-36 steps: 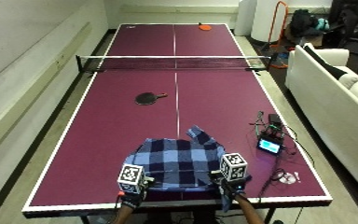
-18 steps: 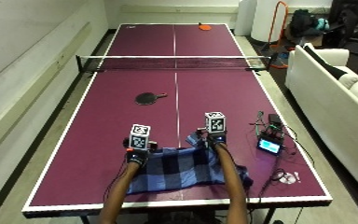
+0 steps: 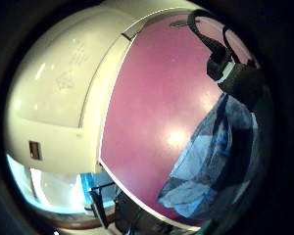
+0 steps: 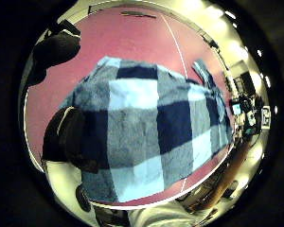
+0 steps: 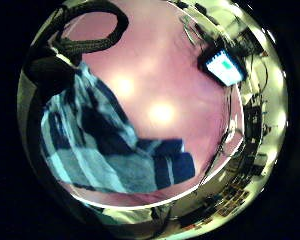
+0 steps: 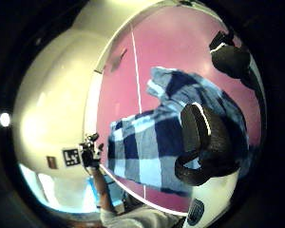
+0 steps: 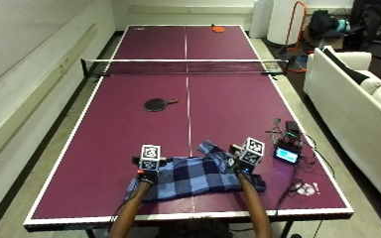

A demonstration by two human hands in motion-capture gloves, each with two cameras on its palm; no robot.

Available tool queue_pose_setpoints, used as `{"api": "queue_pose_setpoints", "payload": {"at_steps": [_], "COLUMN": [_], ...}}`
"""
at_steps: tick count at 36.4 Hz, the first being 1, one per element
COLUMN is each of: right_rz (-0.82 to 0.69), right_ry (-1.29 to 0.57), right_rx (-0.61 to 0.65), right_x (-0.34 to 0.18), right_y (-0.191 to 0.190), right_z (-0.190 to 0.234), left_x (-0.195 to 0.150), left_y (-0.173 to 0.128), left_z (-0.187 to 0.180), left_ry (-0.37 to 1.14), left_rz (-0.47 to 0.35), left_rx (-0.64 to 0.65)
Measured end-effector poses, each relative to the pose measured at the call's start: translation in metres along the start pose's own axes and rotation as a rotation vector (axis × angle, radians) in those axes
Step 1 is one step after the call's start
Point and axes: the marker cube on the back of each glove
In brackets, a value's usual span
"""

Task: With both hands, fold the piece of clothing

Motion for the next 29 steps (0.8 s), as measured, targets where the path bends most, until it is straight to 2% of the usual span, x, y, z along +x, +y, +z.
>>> {"api": "queue_pose_setpoints", "payload": {"at_steps": [3,7,9,14,18,21,24,27,29], "right_rz": [0.135,0.196,0.199,0.178,0.190,0.235,0.287,0.234,0.153], "right_ry": [0.097,0.190,0.222,0.302,0.339,0.272,0.086,-0.153,-0.249], "right_rx": [-0.109,-0.160,-0.131,0.072,0.149,0.084,0.009,0.030,0.078], "right_x": [0.038,0.069,0.077,0.093,0.103,0.105,0.098,0.073,0.046], "right_y": [0.047,0.085,0.087,0.072,0.061,0.061,0.059,0.046,0.031], "right_z": [0.010,0.036,0.045,0.048,0.040,0.032,0.021,0.005,0.000], "left_x": [0.001,0.006,0.009,0.025,0.046,0.055,0.055,0.051,0.044], "left_y": [0.018,0.045,0.049,0.038,0.034,0.037,0.031,0.027,0.025], "left_z": [0.013,0.048,0.063,0.077,0.073,0.069,0.065,0.059,0.052], "left_ry": [-0.024,0.035,0.093,0.197,0.192,0.139,0.109,0.181,0.302], "left_rz": [0.045,0.085,0.078,0.069,0.090,0.083,0.091,0.094,0.083], "left_rx": [-0.010,-0.242,-0.307,-0.236,-0.227,-0.263,-0.190,-0.159,-0.152]}}
